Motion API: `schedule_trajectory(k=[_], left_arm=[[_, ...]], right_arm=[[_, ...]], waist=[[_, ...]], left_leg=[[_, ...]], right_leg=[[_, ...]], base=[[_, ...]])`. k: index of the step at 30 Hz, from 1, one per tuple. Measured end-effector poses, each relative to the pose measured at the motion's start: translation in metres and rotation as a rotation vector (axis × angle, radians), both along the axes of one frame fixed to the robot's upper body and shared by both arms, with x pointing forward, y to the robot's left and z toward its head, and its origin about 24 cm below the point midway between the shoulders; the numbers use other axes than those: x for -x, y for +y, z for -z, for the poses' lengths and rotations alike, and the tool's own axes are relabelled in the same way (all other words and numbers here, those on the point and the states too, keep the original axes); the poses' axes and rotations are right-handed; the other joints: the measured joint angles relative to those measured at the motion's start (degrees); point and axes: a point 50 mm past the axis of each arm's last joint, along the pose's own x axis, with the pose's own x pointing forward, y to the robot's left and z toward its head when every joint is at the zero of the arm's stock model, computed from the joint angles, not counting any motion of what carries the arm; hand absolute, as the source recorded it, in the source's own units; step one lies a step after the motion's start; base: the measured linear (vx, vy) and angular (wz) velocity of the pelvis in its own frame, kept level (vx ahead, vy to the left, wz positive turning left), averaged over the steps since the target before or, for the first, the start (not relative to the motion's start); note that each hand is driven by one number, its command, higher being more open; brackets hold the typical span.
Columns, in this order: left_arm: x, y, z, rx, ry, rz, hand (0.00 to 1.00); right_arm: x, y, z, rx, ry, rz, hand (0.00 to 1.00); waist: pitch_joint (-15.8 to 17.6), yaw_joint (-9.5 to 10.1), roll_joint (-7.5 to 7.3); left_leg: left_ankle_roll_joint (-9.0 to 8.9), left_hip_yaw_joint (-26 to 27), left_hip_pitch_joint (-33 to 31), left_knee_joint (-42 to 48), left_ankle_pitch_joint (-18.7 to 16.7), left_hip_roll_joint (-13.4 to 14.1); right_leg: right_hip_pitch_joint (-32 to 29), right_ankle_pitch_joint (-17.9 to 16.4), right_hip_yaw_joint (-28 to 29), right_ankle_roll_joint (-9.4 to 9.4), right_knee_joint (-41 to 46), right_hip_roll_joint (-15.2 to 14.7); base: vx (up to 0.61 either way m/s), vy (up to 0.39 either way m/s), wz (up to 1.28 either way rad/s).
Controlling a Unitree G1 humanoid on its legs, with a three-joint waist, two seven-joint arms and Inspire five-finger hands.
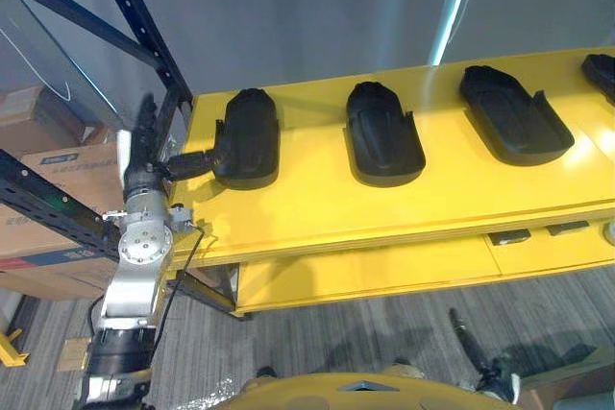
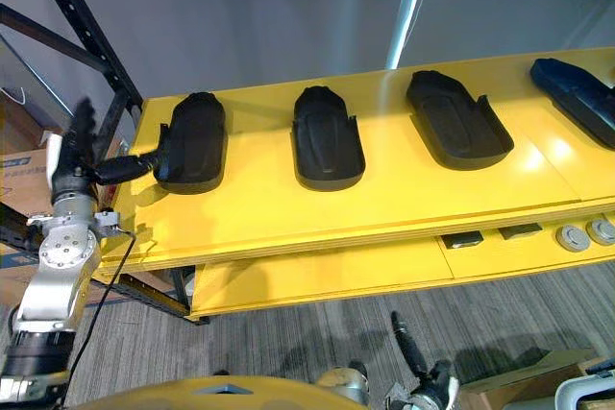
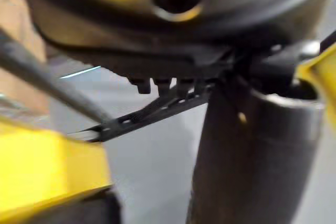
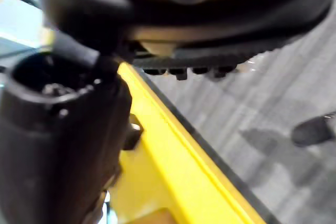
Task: Walk over and take three plastic housings, then place them on the shelf
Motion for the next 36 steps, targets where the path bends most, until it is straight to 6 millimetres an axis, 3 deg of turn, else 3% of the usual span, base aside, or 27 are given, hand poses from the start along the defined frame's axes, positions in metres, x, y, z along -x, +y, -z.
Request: schedule_trajectory(k=[4, 7, 10, 14, 18, 20, 23, 28, 31, 36], left_arm=[[0.016, -0.016, -0.031, 0.012, -0.27, -0.011, 1.0], [0.027, -0.023, -0.04, 0.008, -0.373, 0.005, 1.0], [0.033, -0.027, -0.042, 0.043, -0.421, 0.003, 1.0], [0.04, -0.034, -0.041, 0.075, -0.447, 0.035, 1.0], [0.049, -0.039, -0.047, 0.081, -0.489, 0.103, 1.0], [0.049, -0.04, -0.046, 0.08, -0.477, 0.132, 1.0], [0.05, -0.04, -0.041, 0.099, -0.439, 0.179, 1.0], [0.055, -0.034, -0.029, 0.19, -0.402, 0.29, 1.0], [0.06, -0.035, -0.027, 0.215, -0.42, 0.384, 1.0], [0.063, -0.039, -0.032, 0.2, -0.47, 0.474, 1.0]], right_arm=[[-0.032, -0.008, -0.041, 0.205, -0.193, 0.102, 1.0], [-0.052, -0.011, -0.082, 0.383, -0.348, 0.19, 1.0], [-0.057, -0.015, -0.111, 0.475, -0.454, 0.309, 1.0], [-0.053, -0.027, -0.183, 0.734, -0.695, 0.518, 1.0], [-0.052, -0.029, -0.232, 0.849, -0.924, 0.573, 1.0], [-0.058, -0.029, -0.248, 0.872, -1.018, 0.504, 1.0], [-0.078, -0.027, -0.268, 0.838, -1.143, 0.193, 1.0], [-0.121, 0.0, -0.287, 0.702, -1.249, -0.508, 1.0], [-0.15, 0.024, -0.286, 0.627, -1.213, -0.832, 1.0], [-0.178, 0.055, -0.275, 0.585, -1.111, -1.115, 1.0]], waist=[[-0.93, -0.29, -0.34], [-1.52, -1.25, -0.16], [-1.61, -1.5, -0.29], [-1.98, -1.64, -0.44], [-2.62, -1.88, -1.64], [-2.94, -1.78, -2.2], [-2.93, -1.75, -2.51], [-2.83, -0.35, -2.43], [-2.52, 0.96, -2.97], [-2.06, 3.28, -3.51]], left_leg=[[-0.26, 1.9, 0.06, 0.0, 0.12, 0.57], [-0.45, 3.11, 0.27, 0.0, 0.07, 0.89], [-0.64, 3.7, 0.63, 0.01, 0.15, 1.31], [-1.05, 4.57, 1.13, 0.01, -0.02, 1.64], [-1.03, 4.6, 1.15, 0.01, 0.27, 2.04], [-1.1, 4.44, 1.11, 0.01, 0.34, 2.16], [-1.04, 3.35, 0.36, 0.01, 0.64, 2.11], [-0.76, -0.14, -1.96, 0.02, 1.85, 2.19], [-0.69, -2.16, -1.96, 0.03, 2.3, 2.11], [-0.39, -5.27, -3.28, 0.01, 3.19, 1.95]], right_leg=[[-1.06, 1.09, 1.57, -0.58, -0.72, 0.76], [-1.02, 2.23, 2.31, -0.76, -2.12, 1.25], [-1.02, 2.5, 2.81, -0.93, -2.32, 1.69], [-0.9, 2.77, 3.28, -0.91, -2.75, 2.01], [-0.91, 2.82, 3.24, -0.86, -2.9, 2.42], [-0.89, 2.82, 3.13, -0.86, -2.91, 2.55], [-0.88, 2.82, 2.11, -0.82, -2.92, 2.5], [-0.68, 2.84, -1.18, -0.8, -3.13, 2.55], [1.02, 2.82, -3.1, -0.78, -3.47, 2.55], [2.1, 2.79, -5.95, -0.76, -3.58, 2.52]], base=[[-0.03, 0.0, -0.23], [-0.02, -0.004, -0.19], [-0.01, -0.005, -0.11], [-0.01, -0.001, -0.09], [0.0, 0.0, 0.0], [0.01, -0.001, 0.02], [0.0, 0.0, 0.17], [0.01, -0.004, 0.31], [0.01, 0.004, 0.32], [-0.02, 0.005, 0.33]])
